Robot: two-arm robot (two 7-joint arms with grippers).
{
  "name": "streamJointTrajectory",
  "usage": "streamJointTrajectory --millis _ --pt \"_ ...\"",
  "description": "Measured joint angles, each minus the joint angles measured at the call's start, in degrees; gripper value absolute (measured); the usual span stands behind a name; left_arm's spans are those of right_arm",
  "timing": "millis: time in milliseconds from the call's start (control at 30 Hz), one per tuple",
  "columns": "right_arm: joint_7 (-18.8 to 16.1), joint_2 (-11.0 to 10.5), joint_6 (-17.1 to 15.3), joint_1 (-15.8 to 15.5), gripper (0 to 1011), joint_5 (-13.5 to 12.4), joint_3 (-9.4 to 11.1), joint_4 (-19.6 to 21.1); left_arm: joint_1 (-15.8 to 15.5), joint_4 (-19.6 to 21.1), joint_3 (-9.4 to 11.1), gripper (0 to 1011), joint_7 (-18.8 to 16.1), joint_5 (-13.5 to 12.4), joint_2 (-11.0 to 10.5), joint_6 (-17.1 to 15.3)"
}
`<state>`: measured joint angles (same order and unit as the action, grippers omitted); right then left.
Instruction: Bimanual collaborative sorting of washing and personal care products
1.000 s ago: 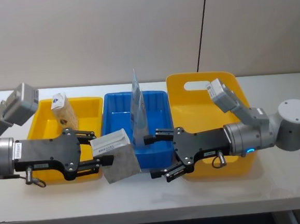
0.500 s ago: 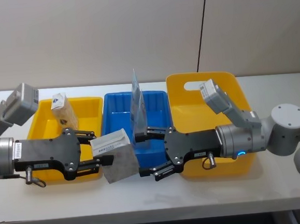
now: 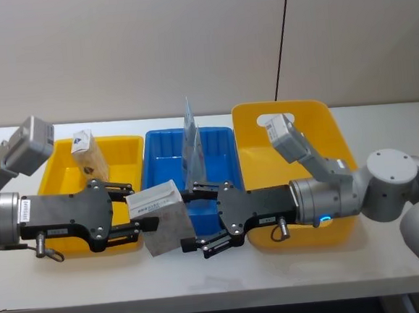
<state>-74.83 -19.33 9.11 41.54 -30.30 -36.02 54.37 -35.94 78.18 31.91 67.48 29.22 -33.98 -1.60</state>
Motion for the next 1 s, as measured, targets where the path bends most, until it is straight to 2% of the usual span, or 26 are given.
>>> streamJointTrajectory --millis 600,900,1000 --pt "0.33 2.13 -0.17 1.64 991 0.07 -1.95 -2.21 0.0 0.0 0.0 425 0.0 0.0 0.0 0.0" --pt "0.79 2.44 0.69 2.14 777 0.34 -2.46 -2.88 0.0 0.0 0.0 424 0.0 0.0 0.0 0.0" --pt "0.92 2.5 0.96 2.27 656 0.4 -2.63 -3.08 0.0 0.0 0.0 424 0.0 0.0 0.0 0.0"
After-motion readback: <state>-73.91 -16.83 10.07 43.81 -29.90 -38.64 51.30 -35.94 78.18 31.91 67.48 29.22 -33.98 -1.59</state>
